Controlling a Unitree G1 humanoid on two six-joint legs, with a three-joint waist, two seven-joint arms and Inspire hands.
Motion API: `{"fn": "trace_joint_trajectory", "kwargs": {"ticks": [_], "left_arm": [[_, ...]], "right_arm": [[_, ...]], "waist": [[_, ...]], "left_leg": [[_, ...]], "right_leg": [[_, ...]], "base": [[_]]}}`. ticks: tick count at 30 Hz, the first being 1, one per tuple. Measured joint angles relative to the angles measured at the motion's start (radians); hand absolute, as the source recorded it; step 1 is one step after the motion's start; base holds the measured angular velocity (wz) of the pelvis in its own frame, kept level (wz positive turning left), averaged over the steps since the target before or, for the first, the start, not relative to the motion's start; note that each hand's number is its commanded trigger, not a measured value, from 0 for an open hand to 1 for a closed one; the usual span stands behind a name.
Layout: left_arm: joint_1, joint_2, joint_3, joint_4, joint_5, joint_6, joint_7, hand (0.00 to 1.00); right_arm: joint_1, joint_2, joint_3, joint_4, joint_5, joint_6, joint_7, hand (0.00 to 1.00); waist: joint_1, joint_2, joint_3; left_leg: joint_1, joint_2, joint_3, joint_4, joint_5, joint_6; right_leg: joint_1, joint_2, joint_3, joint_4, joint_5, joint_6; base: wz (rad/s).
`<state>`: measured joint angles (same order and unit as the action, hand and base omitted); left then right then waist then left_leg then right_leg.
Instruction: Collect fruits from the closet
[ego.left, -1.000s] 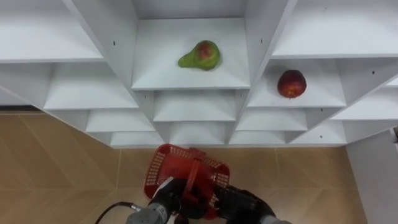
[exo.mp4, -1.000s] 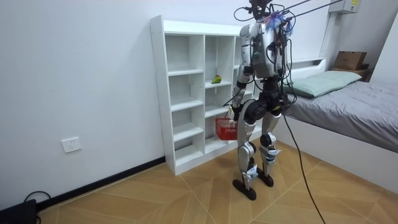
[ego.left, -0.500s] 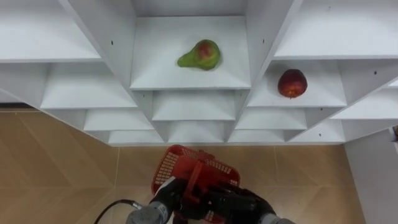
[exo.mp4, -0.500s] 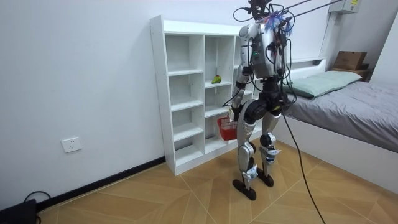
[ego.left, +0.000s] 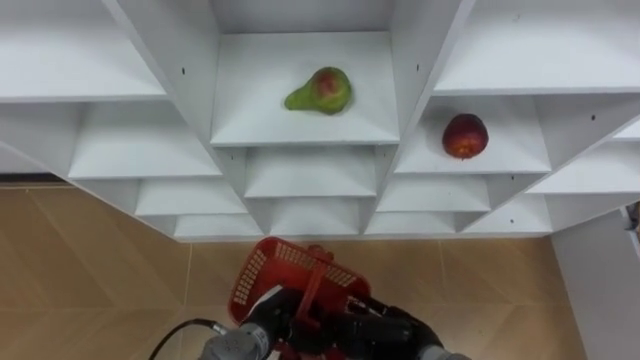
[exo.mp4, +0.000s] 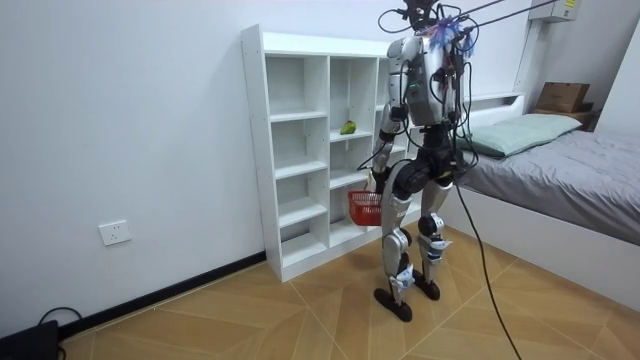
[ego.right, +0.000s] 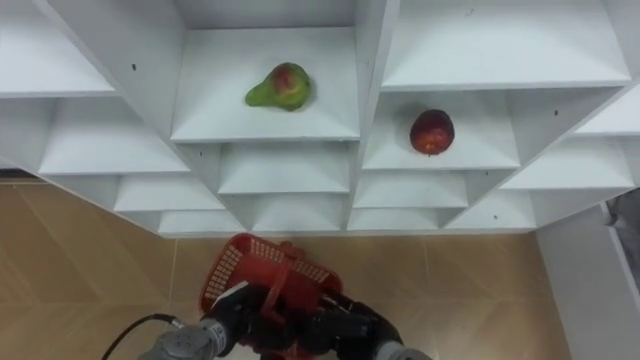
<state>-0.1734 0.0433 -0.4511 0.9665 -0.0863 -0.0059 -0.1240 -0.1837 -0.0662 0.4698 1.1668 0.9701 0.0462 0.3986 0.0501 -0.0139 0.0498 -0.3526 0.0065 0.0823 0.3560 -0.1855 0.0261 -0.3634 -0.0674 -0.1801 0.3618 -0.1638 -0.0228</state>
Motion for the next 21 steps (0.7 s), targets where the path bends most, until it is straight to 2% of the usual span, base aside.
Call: {"fn": "trace_joint_trajectory", "kwargs": {"ticks": [5,21], "left_arm": [[-0.002,0.001,-0.014,0.0,0.0,0.0,0.0,1.0],[-0.009,0.001,-0.024,0.016,-0.001,0.001,0.005,1.0]], "right_arm": [[0.003,-0.004,0.016,0.0,0.016,-0.001,0.0,0.0],[0.005,-0.006,0.018,0.001,0.054,0.022,0.0,0.0]], "waist": [[0.0,0.007,-0.0044],[0.0,0.005,-0.0054]], "left_leg": [[0.005,0.0,-0.001,-0.002,0.0,0.0],[0.018,-0.001,0.0,-0.004,0.001,0.001]], "right_leg": [[0.002,0.0,0.001,0.004,0.001,0.0],[0.012,-0.001,0.005,0.002,0.001,0.0]], "base": [[0.0],[0.0]]}}
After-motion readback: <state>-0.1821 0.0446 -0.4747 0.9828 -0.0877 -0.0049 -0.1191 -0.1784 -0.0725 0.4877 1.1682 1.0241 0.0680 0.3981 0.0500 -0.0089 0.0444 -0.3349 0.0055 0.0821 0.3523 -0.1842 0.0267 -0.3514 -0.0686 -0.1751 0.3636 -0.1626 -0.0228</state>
